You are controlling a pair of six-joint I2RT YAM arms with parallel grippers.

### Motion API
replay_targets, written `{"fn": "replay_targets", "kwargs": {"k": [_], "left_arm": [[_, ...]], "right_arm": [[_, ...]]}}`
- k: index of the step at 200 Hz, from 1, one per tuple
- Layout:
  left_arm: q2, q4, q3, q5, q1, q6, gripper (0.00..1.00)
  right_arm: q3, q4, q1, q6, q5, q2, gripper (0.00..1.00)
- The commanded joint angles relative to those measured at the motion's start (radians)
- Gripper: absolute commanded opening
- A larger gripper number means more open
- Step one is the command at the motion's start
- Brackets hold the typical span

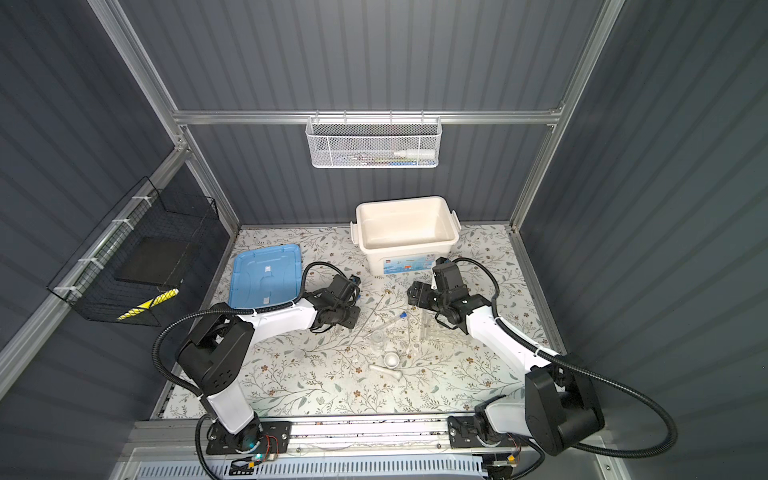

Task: Organize the chemistry lab equipment
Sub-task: 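Lower the left gripper and close it around the blue-capped test tube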

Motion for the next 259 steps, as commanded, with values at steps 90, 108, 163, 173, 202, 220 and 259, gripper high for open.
{"fn": "replay_targets", "kwargs": {"k": [90, 108, 163, 173, 202, 220, 259], "left_arm": [[-0.01, -0.068, -0.033, 0.01, -0.008, -0.02, 0.38], [-0.02, -0.072, -0.041, 0.016, -0.008, -0.018, 0.38], [-0.03, -0.111, -0.061, 0.026, -0.008, -0.026, 0.36], [-0.035, -0.11, -0.069, 0.027, -0.008, -0.028, 0.35], [-0.035, -0.108, -0.068, 0.04, -0.008, -0.027, 0.32], [-0.03, -0.107, -0.063, 0.05, -0.008, -0.024, 0.28], [-0.029, -0.086, -0.063, 0.064, -0.008, -0.025, 0.21]], "right_arm": [[0.029, -0.029, 0.005, -0.007, -0.002, -0.01, 0.86], [0.029, -0.029, 0.005, -0.006, 0.0, -0.011, 0.86], [0.028, -0.032, 0.005, -0.002, -0.005, -0.01, 0.86], [0.028, -0.032, 0.004, -0.002, -0.006, -0.009, 0.86], [0.029, -0.036, 0.005, -0.003, -0.007, -0.009, 0.86], [0.031, -0.039, 0.004, -0.003, -0.005, -0.009, 0.86], [0.031, -0.041, 0.005, 0.003, -0.003, -0.004, 0.86]]}}
